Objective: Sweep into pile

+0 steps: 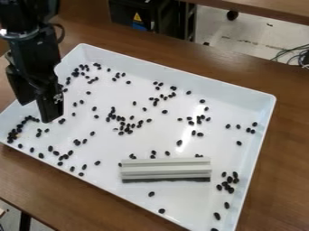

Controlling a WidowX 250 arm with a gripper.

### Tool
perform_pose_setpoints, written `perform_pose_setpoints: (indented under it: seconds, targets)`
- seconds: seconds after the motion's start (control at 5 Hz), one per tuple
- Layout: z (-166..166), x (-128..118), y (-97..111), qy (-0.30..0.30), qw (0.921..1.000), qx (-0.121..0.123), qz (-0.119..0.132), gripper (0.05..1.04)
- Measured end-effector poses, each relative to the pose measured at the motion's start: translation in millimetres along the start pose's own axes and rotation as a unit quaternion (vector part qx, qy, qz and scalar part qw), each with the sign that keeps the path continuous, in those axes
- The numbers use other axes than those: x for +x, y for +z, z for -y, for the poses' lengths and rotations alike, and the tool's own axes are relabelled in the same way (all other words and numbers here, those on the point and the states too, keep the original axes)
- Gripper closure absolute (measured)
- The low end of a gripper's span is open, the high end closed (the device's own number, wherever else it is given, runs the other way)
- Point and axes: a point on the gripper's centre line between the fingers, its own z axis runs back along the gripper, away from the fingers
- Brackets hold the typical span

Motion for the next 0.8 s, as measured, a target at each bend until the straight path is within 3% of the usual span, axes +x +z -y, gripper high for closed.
perform_pose_setpoints:
  seconds: [0.2, 0.4, 0.6, 0.8]
  targets:
    - [1.8, -2.0, -4.7, -0.002, 1.0, -0.003, -0.009, 0.084]
    - [18.5, 0.2, -18.3, -0.094, 0.9954, 0.009, -0.011, 0.084]
    - [50.6, 2.0, -14.0, -0.174, 0.9837, 0.047, -0.002, 0.084]
    - [81.8, 8.2, -12.2, -0.221, 0.9734, 0.054, 0.022, 0.084]
